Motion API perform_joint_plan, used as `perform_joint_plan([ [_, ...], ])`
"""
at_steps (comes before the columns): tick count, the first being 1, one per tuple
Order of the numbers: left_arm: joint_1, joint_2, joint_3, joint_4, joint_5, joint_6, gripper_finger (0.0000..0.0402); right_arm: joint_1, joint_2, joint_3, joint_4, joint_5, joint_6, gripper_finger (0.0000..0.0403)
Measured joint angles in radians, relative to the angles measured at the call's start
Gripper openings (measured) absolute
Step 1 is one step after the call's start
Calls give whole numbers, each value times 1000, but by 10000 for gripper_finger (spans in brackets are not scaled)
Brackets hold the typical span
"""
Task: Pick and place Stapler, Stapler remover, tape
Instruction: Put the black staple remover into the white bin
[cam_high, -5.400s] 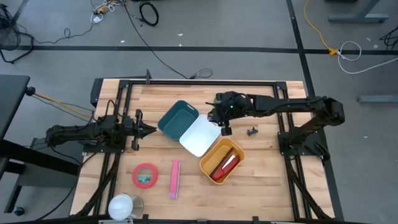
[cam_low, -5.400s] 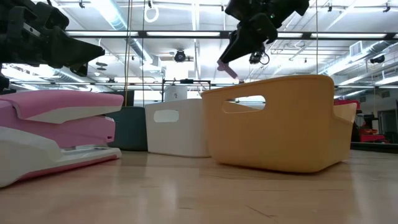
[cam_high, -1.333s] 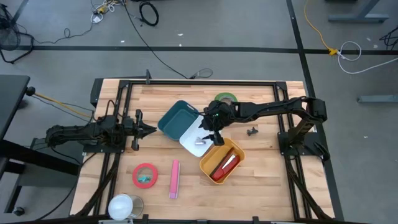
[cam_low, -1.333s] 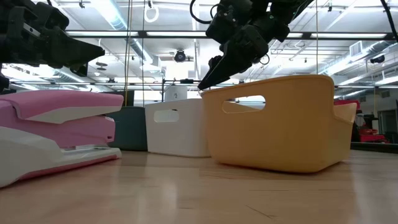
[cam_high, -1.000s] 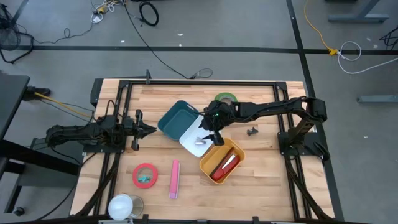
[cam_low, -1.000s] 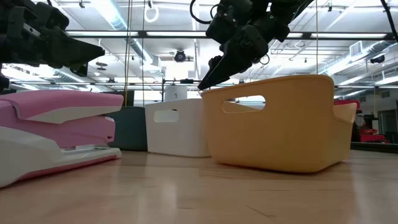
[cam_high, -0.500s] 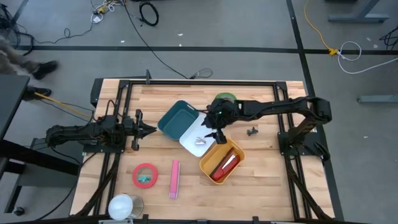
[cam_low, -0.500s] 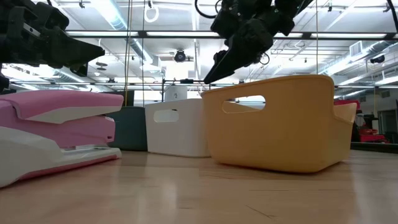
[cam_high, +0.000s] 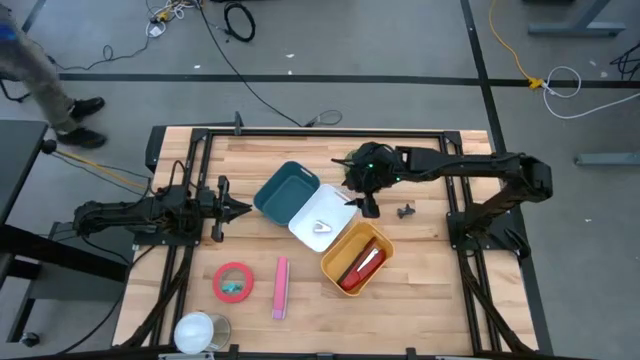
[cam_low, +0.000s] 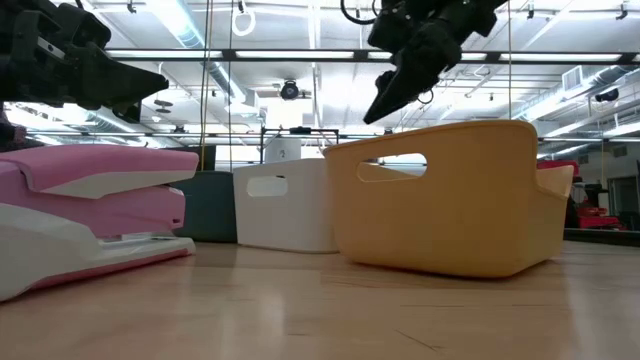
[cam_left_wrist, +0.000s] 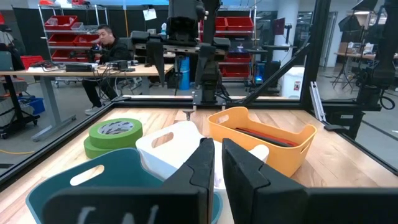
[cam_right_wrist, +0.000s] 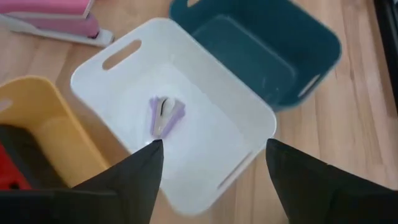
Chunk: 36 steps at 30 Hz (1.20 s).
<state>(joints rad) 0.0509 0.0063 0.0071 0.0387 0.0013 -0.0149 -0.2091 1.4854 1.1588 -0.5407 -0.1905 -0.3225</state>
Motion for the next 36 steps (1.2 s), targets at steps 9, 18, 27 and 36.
perform_joint_plan([
  [9, 0, 0, 0, 0, 0, 0, 37, -10, -135, -116, -51, 52, 0, 284],
  [18, 0, 0, 0, 0, 0, 0, 37, -18, -234, -173, -207, 129, -9, 284],
  [27, 0, 0, 0, 0, 0, 0, 37, -66, -250, -173, -432, 131, -59, 284],
  [36, 0, 0, 0, 0, 0, 0, 37, -72, -250, -215, -534, 131, -109, 284],
])
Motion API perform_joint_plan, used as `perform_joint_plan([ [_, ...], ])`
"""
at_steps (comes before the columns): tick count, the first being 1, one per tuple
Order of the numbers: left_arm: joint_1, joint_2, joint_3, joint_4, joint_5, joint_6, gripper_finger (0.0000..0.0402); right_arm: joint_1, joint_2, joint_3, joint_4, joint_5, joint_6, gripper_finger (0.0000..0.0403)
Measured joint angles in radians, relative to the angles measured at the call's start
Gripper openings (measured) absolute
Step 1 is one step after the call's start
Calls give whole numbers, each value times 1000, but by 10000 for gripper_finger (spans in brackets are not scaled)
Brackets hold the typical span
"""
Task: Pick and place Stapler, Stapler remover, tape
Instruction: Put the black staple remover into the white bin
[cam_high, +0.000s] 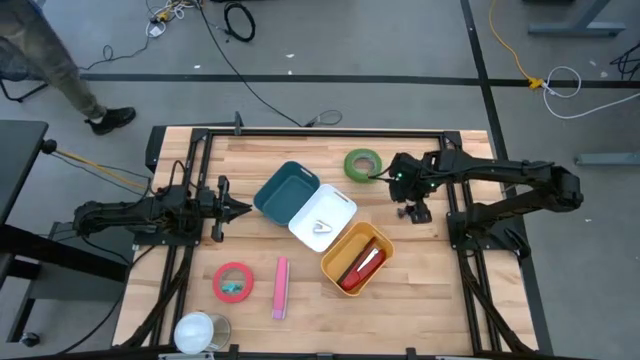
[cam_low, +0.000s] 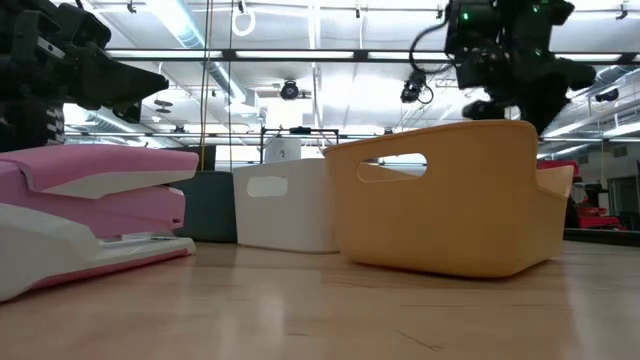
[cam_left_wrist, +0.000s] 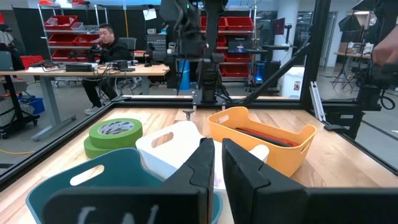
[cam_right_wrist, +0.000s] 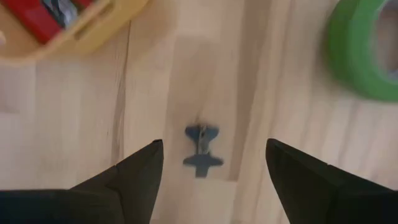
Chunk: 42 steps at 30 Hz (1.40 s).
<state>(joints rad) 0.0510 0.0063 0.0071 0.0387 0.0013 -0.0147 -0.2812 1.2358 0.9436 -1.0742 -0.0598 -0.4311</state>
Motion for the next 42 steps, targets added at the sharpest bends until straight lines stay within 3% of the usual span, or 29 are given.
perform_joint_plan([
  [7, 0, 0, 0, 0, 0, 0, 37, 0, 0, -132, 41, 4, -29, 284],
  [14, 0, 0, 0, 0, 0, 0, 37, 1, 0, -189, 87, 102, -74, 284],
  [42, 0, 0, 0, 0, 0, 0, 37, 1, 1, -328, 292, 70, -74, 284],
])
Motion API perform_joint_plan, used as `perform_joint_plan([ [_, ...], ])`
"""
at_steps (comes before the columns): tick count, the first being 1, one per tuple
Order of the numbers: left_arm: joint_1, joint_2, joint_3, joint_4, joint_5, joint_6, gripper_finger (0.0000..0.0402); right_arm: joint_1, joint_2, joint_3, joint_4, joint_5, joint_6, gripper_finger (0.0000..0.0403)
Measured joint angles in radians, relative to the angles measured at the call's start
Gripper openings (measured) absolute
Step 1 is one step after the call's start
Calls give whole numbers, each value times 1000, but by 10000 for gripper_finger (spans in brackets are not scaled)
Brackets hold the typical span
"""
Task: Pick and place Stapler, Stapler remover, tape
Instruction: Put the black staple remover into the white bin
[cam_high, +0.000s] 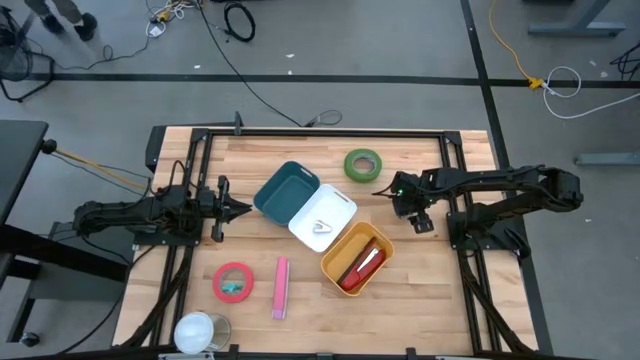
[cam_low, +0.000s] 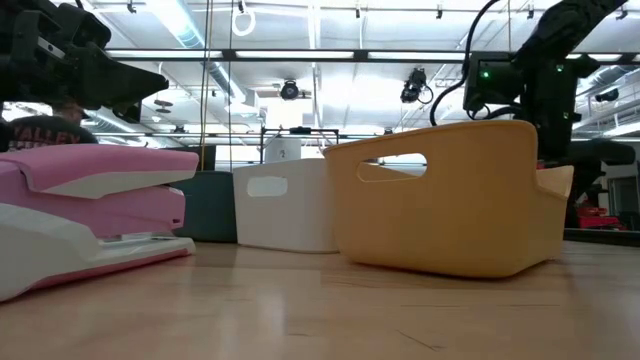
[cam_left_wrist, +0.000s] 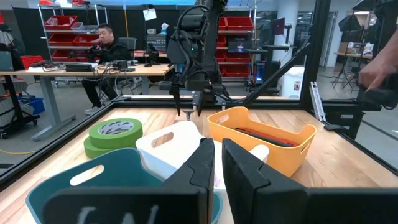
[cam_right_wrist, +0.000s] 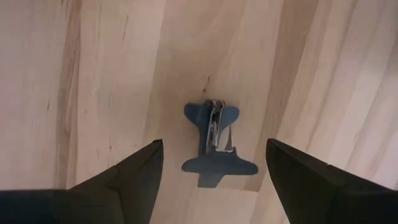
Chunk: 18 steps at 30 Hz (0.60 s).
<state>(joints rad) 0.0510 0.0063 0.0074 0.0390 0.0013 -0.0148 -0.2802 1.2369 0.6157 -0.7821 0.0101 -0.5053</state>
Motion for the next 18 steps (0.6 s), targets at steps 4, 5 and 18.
perform_joint_plan([
  [4, 0, 0, 0, 0, 0, 0, 37, 0, 0, -1, 19, 0, 1, 284],
  [5, 0, 0, 0, 0, 0, 0, 37, 0, 0, -1, 23, 0, 2, 283],
  [18, 0, 0, 0, 0, 0, 0, 37, 0, 0, -1, 20, 0, 3, 239],
])
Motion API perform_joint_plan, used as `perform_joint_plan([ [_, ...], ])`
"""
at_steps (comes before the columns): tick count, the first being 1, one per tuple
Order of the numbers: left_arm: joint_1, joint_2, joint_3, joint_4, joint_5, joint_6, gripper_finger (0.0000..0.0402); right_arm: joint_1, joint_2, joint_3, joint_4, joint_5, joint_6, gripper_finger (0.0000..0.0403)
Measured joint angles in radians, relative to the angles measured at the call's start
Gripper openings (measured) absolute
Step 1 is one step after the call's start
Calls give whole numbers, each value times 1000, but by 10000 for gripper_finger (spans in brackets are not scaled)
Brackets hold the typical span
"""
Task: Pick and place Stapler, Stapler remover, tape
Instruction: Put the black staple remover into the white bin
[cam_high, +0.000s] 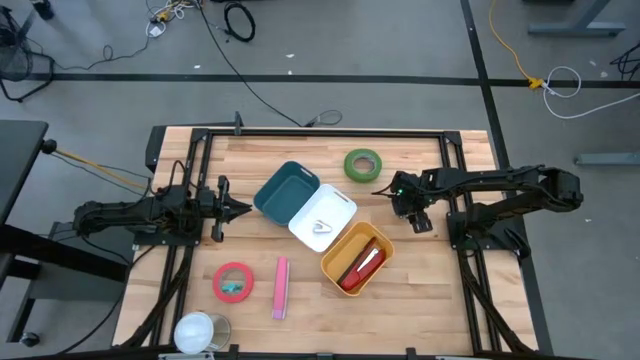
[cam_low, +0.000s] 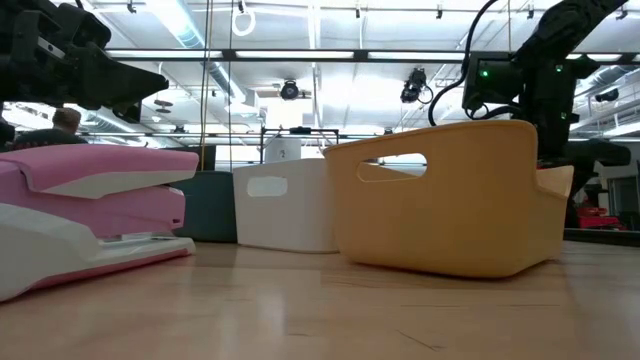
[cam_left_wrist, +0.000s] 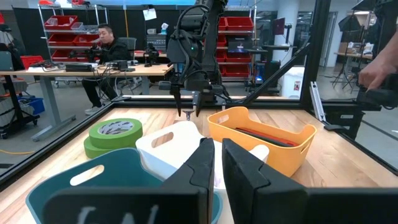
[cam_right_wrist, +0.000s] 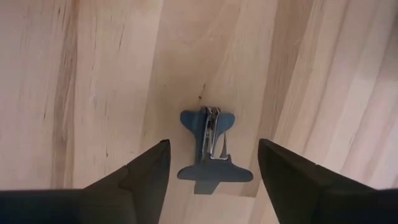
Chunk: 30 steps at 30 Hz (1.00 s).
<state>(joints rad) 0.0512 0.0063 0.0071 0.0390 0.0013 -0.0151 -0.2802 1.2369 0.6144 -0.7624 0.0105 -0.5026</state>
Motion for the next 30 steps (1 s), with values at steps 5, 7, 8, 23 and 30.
perform_joint_plan([
  [5, 0, 0, 0, 0, 0, 0, 37, 0, 0, 0, 0, 0, 0, 217],
  [7, 0, 0, 0, 0, 0, 0, 37, 0, 0, 0, -1, 0, 0, 210],
  [8, 0, 0, 0, 0, 0, 0, 37, 0, 0, 0, -1, 0, 0, 206],
  [23, 0, 0, 0, 0, 0, 0, 37, 0, 0, 0, 0, 0, 0, 178],
  [30, 0, 0, 0, 0, 0, 0, 37, 0, 0, 0, -1, 0, 0, 179],
])
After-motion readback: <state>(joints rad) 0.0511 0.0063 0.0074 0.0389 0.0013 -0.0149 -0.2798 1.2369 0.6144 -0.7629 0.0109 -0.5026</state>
